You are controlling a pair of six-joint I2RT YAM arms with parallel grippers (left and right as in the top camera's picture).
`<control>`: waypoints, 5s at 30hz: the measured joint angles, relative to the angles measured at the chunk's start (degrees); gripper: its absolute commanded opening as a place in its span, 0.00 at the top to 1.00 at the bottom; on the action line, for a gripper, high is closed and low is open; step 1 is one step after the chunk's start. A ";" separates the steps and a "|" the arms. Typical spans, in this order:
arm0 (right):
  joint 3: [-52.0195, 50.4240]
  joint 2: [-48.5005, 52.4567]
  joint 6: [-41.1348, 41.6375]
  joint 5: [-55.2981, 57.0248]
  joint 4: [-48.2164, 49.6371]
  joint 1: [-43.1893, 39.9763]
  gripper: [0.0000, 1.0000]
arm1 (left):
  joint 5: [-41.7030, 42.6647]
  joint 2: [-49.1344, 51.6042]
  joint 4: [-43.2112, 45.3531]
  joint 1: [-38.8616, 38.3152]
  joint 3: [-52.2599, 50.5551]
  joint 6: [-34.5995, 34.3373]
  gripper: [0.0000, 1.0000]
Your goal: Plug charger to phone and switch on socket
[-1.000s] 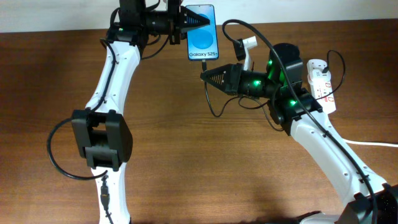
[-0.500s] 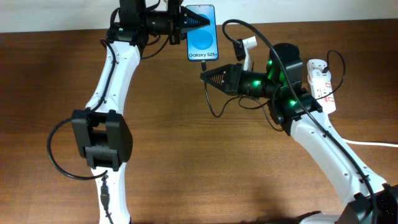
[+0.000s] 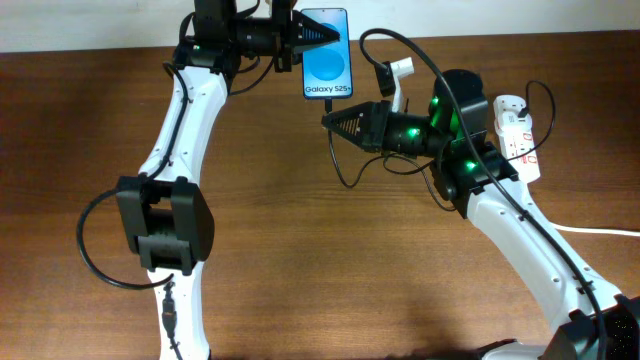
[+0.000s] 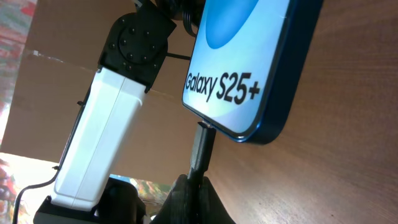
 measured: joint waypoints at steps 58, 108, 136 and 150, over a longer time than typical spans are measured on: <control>0.17 0.02 -22.27 -2.43 -29.55 -13.09 0.20 | -16.57 -0.09 -30.45 0.07 -16.09 41.03 1.00; 0.17 0.02 -24.28 -0.07 -32.72 -13.09 0.20 | -51.10 -0.09 -38.21 -6.43 -25.20 51.93 0.57; 0.17 0.02 -24.33 -0.07 -33.33 -13.09 0.19 | -56.89 -0.66 -40.11 -6.71 -25.27 52.33 0.31; 0.17 0.02 -24.35 -0.07 -33.35 -13.09 0.18 | -64.26 -1.53 -40.85 -6.84 -25.14 52.41 0.00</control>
